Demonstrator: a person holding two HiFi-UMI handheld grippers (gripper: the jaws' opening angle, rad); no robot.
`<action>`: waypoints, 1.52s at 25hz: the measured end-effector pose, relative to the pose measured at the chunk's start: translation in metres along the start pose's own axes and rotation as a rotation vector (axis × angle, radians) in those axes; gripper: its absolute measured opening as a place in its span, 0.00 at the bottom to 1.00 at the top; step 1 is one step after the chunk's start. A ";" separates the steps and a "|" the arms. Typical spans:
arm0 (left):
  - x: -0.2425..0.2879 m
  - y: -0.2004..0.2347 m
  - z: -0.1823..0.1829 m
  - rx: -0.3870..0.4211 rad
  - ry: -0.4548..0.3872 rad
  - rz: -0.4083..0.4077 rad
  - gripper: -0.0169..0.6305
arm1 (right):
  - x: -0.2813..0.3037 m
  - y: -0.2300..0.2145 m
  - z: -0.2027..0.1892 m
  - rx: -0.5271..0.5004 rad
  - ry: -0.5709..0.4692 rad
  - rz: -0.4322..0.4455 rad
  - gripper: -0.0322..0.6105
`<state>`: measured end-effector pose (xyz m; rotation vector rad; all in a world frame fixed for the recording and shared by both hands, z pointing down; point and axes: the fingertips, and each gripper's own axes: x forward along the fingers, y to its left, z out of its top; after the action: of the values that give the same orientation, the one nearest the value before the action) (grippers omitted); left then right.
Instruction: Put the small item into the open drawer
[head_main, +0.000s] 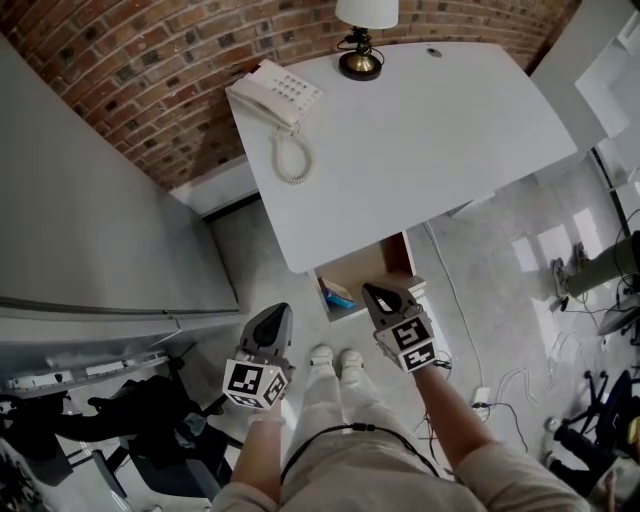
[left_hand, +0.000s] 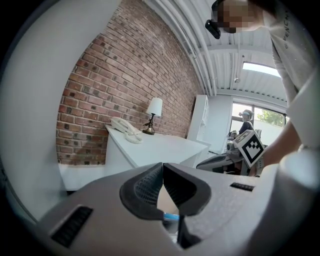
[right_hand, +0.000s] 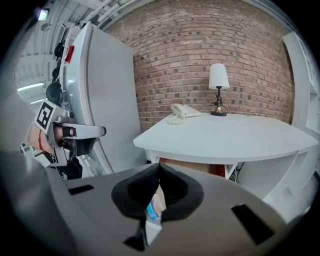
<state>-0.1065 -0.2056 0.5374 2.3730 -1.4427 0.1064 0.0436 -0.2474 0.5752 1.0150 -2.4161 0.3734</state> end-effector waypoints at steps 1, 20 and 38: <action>-0.001 0.000 0.004 0.003 -0.006 0.002 0.04 | -0.003 -0.001 0.005 0.003 -0.012 -0.002 0.06; -0.027 0.002 0.065 0.038 -0.099 0.053 0.04 | -0.055 -0.009 0.065 0.041 -0.157 -0.018 0.06; -0.056 0.015 0.127 0.094 -0.209 0.123 0.04 | -0.091 -0.021 0.125 0.025 -0.319 -0.044 0.06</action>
<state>-0.1614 -0.2075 0.4085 2.4285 -1.7161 -0.0454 0.0723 -0.2610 0.4222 1.2161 -2.6683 0.2416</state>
